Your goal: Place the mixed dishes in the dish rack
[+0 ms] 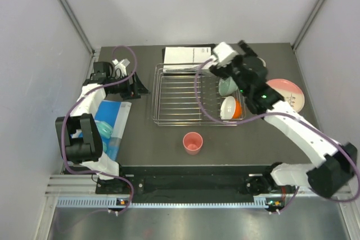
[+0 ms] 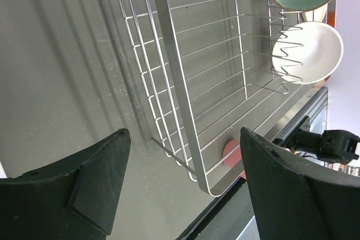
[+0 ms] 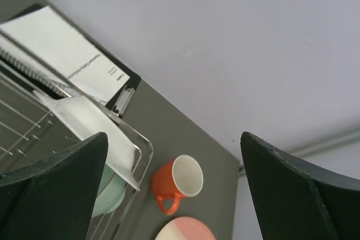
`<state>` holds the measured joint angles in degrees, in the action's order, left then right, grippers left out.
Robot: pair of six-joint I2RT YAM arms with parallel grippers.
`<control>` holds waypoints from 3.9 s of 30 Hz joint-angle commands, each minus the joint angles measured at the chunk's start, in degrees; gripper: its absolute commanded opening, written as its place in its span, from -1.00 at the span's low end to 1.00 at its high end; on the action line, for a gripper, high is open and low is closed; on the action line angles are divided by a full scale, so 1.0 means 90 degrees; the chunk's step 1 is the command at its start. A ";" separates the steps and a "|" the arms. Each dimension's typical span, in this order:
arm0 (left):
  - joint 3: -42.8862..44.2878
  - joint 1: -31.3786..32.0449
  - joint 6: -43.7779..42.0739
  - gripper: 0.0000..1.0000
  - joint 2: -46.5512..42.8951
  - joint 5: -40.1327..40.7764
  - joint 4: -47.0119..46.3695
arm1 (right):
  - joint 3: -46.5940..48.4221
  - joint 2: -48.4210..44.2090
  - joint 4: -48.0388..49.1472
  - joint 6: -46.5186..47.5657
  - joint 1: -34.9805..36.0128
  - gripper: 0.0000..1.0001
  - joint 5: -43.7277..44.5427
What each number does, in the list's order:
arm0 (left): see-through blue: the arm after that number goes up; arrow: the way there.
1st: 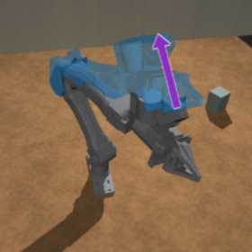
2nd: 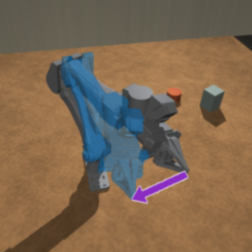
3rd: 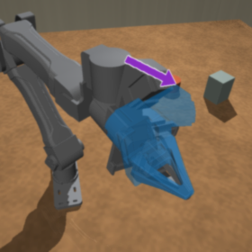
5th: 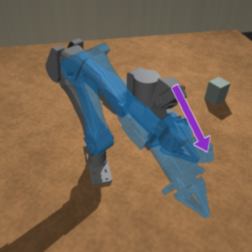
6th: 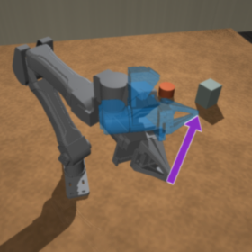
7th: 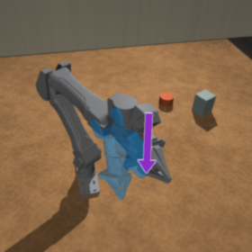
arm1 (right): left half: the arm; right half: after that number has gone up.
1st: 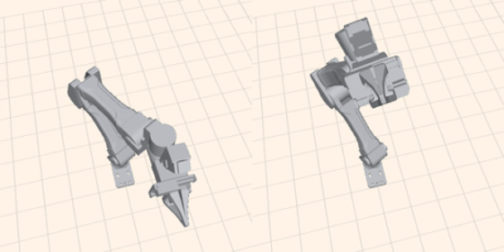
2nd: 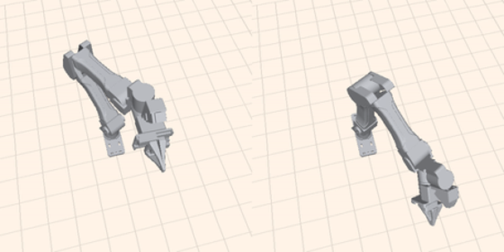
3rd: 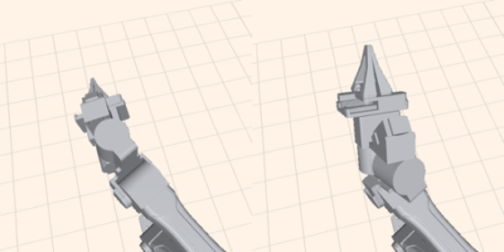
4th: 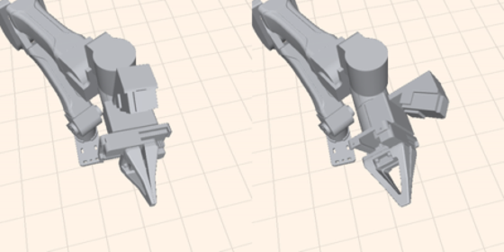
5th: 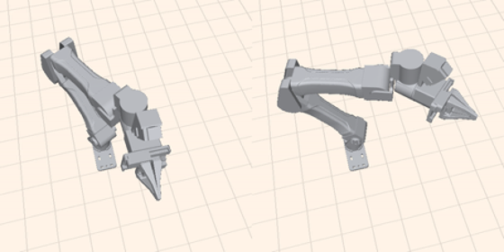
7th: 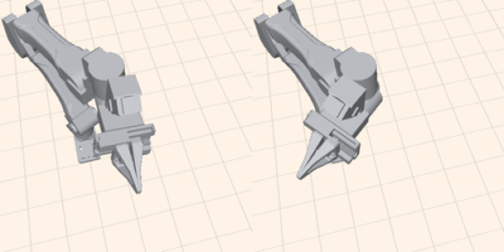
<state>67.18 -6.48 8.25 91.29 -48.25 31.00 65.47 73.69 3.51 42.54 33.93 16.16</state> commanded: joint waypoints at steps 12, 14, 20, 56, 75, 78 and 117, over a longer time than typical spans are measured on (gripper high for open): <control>0.0817 -0.0042 -0.0663 0.66 -0.0592 0.0225 0.0657 | -0.2763 -0.2154 -0.2196 -0.9551 -0.5098 0.99 0.0508; 0.0827 -0.0042 -0.0653 0.66 -0.0602 0.0224 0.0667 | -0.2734 -0.1920 -0.2245 -0.9726 -0.5302 0.99 0.0392; 0.0778 -0.0042 -0.0663 0.66 -0.0602 0.0176 0.0637 | -0.2675 -0.1004 -0.2567 -1.0644 -0.6219 0.99 -0.0359; 0.1823 0.0074 -0.0946 0.67 -0.1051 0.0263 0.1408 | -0.4001 -0.0383 -0.1679 -1.0052 -0.6768 -1.00 -0.0583; 0.0476 0.0369 -0.1591 0.65 -0.1012 0.0518 0.0765 | -0.2783 0.0024 -0.1757 -1.0430 -0.6720 0.14 -0.1367; 0.0232 0.0369 -0.1591 0.65 -0.1022 0.0498 0.0423 | -0.2597 0.0268 -0.1825 -1.0479 -0.6710 0.15 -0.1249; -0.0003 -0.0188 -0.1425 0.63 -0.0446 -0.0235 -0.0222 | -0.1171 0.2320 -0.3613 -0.9942 -0.6534 -0.61 0.0020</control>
<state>67.18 -7.66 -4.62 87.72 -47.83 31.48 54.46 94.48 -25.47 -49.60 -25.61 13.02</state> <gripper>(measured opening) 0.816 0.293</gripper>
